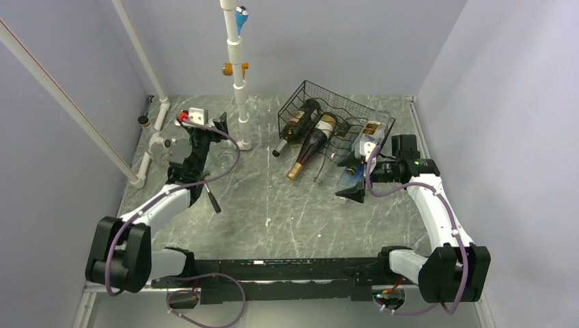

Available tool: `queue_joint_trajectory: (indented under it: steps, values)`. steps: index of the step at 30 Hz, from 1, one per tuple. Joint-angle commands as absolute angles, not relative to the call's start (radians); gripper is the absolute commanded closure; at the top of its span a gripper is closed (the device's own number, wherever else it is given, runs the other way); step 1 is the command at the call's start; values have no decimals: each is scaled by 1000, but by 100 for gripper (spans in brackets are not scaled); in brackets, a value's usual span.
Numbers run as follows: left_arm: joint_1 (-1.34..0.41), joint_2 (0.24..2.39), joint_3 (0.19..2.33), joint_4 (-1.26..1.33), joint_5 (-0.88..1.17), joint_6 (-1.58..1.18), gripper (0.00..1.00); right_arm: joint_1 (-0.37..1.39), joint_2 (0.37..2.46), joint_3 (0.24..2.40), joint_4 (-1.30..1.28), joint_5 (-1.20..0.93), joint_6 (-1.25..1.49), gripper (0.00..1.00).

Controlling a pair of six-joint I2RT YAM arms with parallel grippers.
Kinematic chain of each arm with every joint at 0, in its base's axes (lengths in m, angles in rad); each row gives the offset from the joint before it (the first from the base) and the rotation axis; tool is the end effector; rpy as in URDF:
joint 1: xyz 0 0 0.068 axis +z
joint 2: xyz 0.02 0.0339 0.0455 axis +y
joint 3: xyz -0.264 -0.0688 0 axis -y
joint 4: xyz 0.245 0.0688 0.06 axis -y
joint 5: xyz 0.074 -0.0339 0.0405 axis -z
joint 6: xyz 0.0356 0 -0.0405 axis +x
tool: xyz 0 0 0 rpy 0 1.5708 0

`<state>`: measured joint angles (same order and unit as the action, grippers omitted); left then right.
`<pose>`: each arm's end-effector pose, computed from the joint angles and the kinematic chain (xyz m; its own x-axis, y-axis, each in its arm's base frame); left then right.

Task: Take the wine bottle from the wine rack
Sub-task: Place the wine bottle at the center of the board.

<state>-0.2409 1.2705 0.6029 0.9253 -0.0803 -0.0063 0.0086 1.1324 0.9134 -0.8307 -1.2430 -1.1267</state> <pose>0.2700 -0.0634 0.2890 0.2465 -0.0670 -0.9668 0.1640 0.9861 -0.0265 0.2024 0.0354 0.2838 0.0555 -0.2903 -0.9553 -0.9868 0.1298 -0.0968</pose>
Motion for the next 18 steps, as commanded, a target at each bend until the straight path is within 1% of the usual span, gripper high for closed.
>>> queue_joint_trajectory:
  steps: [1, 5, 9, 18]
  values:
    - [-241, 1167, 673, 795, -34, -61, 21, 5, 1123, 911, -834, -1291, -1154, 0]
    - [-241, 1070, 741, 548, -24, -96, 10, 5, 1118, 911, -838, -1297, -1156, 0]
    - [-241, 982, 753, 443, -10, -111, 1, -24, 1114, 914, -844, -1303, -1158, 0]
    - [-241, 837, 787, 191, 52, -191, 0, -48, 1104, 929, -864, -1311, -1159, 0]
